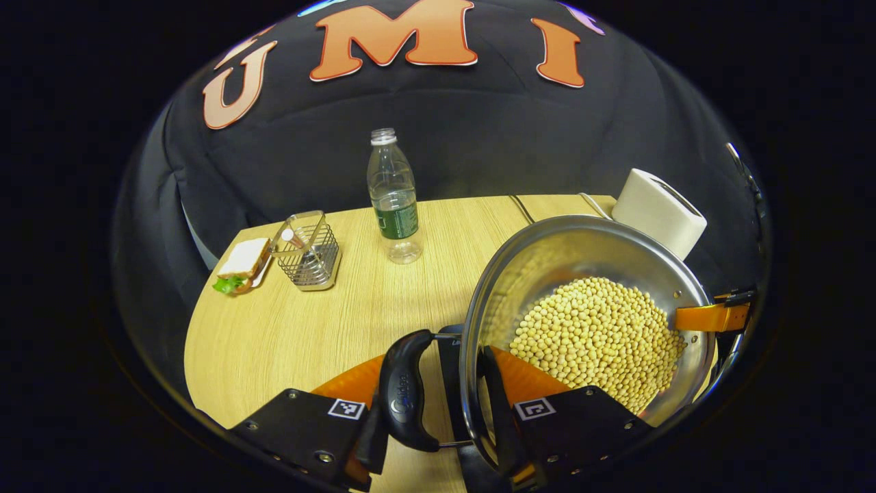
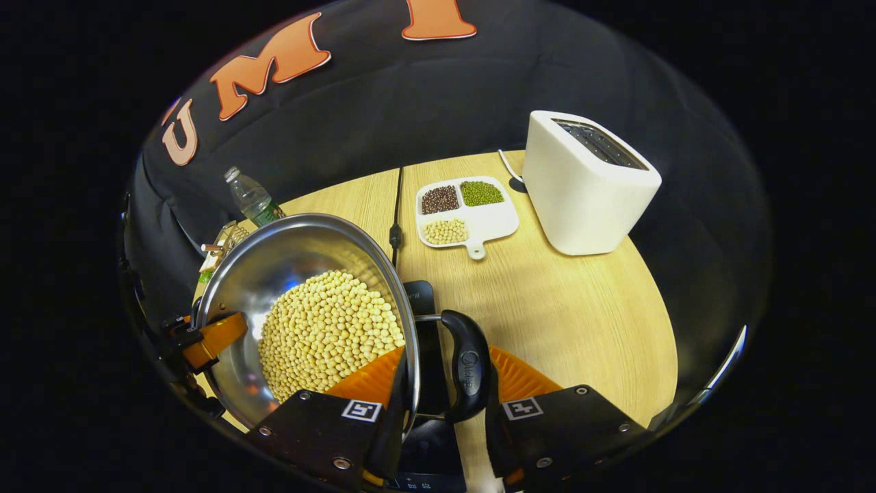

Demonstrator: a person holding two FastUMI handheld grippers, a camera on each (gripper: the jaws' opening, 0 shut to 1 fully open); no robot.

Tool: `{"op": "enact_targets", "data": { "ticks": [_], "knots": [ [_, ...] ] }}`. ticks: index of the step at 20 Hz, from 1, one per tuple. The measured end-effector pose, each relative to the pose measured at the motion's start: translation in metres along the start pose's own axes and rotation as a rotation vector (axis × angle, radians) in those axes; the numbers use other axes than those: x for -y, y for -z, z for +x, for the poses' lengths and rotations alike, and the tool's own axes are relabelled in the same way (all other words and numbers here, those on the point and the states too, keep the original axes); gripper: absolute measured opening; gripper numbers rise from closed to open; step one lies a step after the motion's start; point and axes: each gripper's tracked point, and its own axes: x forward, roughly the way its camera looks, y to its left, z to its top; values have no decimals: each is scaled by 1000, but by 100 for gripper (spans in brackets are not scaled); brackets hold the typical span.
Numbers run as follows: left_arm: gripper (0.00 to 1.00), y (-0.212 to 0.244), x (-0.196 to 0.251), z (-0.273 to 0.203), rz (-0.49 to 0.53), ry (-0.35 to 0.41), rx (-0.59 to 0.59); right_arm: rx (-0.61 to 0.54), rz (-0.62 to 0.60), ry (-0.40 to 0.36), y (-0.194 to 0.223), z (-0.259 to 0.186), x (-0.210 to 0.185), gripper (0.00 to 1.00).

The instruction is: First push the handle of the pot to place it horizontally, then grasp the pot with both hands and set it on the induction cooktop.

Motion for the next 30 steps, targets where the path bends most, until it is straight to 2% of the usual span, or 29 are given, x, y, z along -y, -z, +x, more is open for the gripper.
{"op": "enact_targets", "data": {
  "ticks": [13,14,15,16,18,19,20,22,27,30],
  "knots": [
    [64,9,6,6,-15,0,-39,-27,-1,6,0,0,0,50],
    [64,9,6,7,-16,1,-36,-21,-1,8,-1,-1,0,46],
    [64,10,7,7,-18,3,-37,-23,2,7,0,0,0,46],
    [64,10,6,7,-20,5,-38,-18,2,8,-1,-2,0,51],
    [67,12,4,6,-16,-11,-50,-14,-10,9,-2,-2,0,52],
    [69,13,2,6,-2,-24,-56,2,-25,13,-5,-3,0,49],
    [73,11,3,2,3,-27,-54,7,-39,22,-6,-6,2,57],
    [76,3,-1,-1,39,-42,-34,13,-40,31,-7,-10,3,61],
    [76,-36,-10,-20,132,-53,78,160,-66,58,-45,-37,12,70],
    [80,-60,-17,-37,167,-82,161,289,-96,97,-83,-79,27,76]
  ]
}}
